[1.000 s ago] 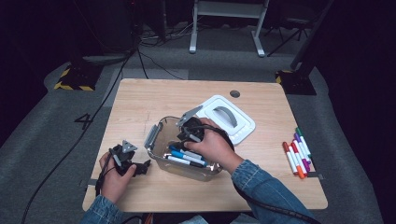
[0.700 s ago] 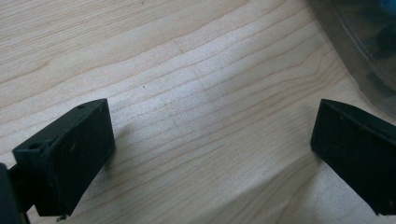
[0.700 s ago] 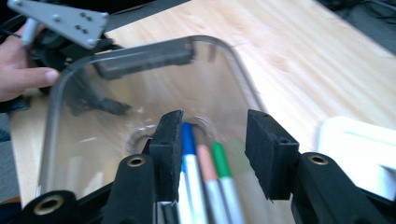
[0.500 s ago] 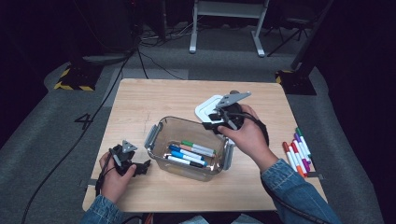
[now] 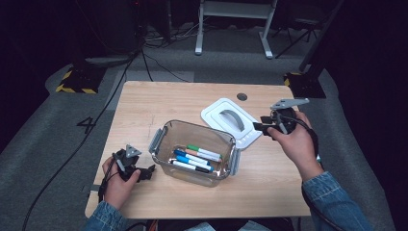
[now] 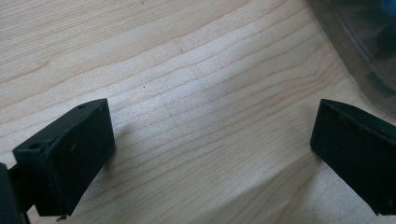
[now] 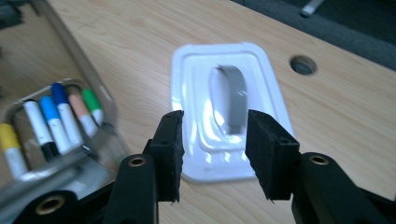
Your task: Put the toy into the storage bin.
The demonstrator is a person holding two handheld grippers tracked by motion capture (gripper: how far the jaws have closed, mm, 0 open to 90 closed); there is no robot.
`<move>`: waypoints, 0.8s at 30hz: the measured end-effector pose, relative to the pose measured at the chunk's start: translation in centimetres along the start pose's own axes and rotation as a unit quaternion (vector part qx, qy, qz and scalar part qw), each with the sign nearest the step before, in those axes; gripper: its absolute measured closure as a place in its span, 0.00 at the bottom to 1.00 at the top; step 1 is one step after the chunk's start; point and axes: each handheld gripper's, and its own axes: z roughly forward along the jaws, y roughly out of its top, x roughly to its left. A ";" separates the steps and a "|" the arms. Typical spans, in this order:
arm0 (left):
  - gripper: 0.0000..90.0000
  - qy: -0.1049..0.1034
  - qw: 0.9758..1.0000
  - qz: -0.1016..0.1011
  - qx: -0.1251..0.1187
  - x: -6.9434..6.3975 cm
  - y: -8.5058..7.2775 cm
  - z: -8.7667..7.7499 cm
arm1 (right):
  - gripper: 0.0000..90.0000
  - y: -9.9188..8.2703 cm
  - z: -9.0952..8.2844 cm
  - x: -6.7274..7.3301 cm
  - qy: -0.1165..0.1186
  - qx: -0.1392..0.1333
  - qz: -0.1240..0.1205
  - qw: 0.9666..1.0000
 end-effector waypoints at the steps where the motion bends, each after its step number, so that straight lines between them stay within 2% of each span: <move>1: 0.00 0.000 1.000 0.000 0.000 0.0 0.0 0.0 | 0.64 0.0 0.0 0.0 0.000 0.000 0.000 1.000; 3: 0.00 0.000 1.000 0.000 0.000 0.0 0.0 0.0 | 0.64 -1.1 -0.4 -1.3 -0.013 0.008 0.017 1.000; 4: 0.00 0.000 1.000 0.000 0.000 0.0 0.0 0.0 | 0.65 -2.2 -0.7 -2.5 -0.030 0.017 0.029 0.999; 5: 0.00 0.000 1.000 0.000 0.000 0.0 0.0 0.0 | 0.65 -2.2 -0.7 -2.5 -0.030 0.017 0.029 0.999; 7: 0.00 0.000 1.000 0.000 0.000 0.0 0.0 0.0 | 0.66 -3.4 -0.9 -3.6 -0.043 0.027 0.047 0.998; 11: 0.00 0.000 1.000 0.000 0.000 0.0 0.0 0.0 | 0.67 -5.8 -0.9 -5.6 -0.063 0.047 0.078 0.994; 12: 0.00 0.000 1.000 0.000 0.000 0.0 0.0 0.0 | 0.68 -7.0 -0.8 -6.4 -0.072 0.057 0.094 0.991; 13: 0.00 0.000 1.000 0.000 0.000 0.0 0.0 0.0 | 0.68 -7.0 -0.8 -6.4 -0.072 0.057 0.094 0.991; 15: 0.00 0.000 1.000 0.000 0.000 0.0 0.0 0.0 | 0.69 -8.1 -0.7 -7.1 -0.079 0.070 0.109 0.988; 16: 0.00 0.000 1.000 0.000 0.000 0.0 0.0 0.0 | 0.69 -9.2 -0.6 -7.7 -0.088 0.082 0.121 0.985; 17: 0.00 0.000 1.000 0.000 0.000 0.0 0.0 0.0 | 0.69 -9.2 -0.6 -7.7 -0.088 0.082 0.121 0.985; 18: 0.00 0.000 1.000 0.000 0.000 0.0 0.0 0.0 | 0.69 -10.3 -0.5 -8.1 -0.094 0.094 0.136 0.982; 19: 0.00 0.000 1.000 0.000 0.000 0.0 0.0 0.0 | 0.69 -10.3 -0.5 -8.1 -0.094 0.094 0.136 0.982; 21: 0.00 0.000 1.000 0.000 0.000 0.0 0.0 0.0 | 0.70 -11.3 -0.4 -8.6 -0.099 0.104 0.145 0.979; 22: 0.00 0.000 1.000 0.000 0.000 0.0 0.0 0.0 | 0.70 -12.3 -0.2 -8.9 -0.101 0.111 0.157 0.976; 24: 0.00 0.000 1.000 0.000 0.000 0.0 0.0 0.0 | 0.70 -12.7 -0.2 -9.1 -0.103 0.114 0.160 0.975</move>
